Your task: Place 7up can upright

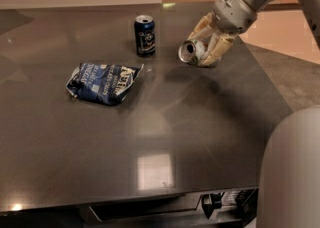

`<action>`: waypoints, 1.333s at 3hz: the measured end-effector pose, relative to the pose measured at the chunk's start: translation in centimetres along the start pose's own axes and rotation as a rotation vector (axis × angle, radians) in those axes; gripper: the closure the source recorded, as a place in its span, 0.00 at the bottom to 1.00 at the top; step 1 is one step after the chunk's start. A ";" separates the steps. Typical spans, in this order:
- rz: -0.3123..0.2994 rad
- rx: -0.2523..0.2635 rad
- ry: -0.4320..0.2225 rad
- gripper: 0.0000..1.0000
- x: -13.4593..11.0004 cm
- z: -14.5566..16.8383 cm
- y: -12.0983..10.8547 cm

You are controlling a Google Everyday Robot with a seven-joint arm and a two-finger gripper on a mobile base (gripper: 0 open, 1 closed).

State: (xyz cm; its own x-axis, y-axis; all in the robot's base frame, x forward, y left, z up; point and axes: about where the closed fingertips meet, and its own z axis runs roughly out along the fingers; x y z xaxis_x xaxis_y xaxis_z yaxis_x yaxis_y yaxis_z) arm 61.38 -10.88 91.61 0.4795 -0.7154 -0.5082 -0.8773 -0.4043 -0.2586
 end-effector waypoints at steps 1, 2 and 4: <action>0.164 0.002 -0.162 1.00 -2.1 -0.4 1.4; 0.309 -0.008 -0.316 1.00 -3.2 -0.7 3.4; 0.416 -0.039 -0.584 1.00 -4.0 0.4 6.3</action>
Offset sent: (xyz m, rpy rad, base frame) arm -0.1036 -0.0146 0.0192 0.3670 0.5786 -0.1866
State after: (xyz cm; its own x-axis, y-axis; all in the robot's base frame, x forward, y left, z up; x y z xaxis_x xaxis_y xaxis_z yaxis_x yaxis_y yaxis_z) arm 53.95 -10.36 91.63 0.0072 -0.3971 -0.9178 -0.9784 -0.1922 0.0755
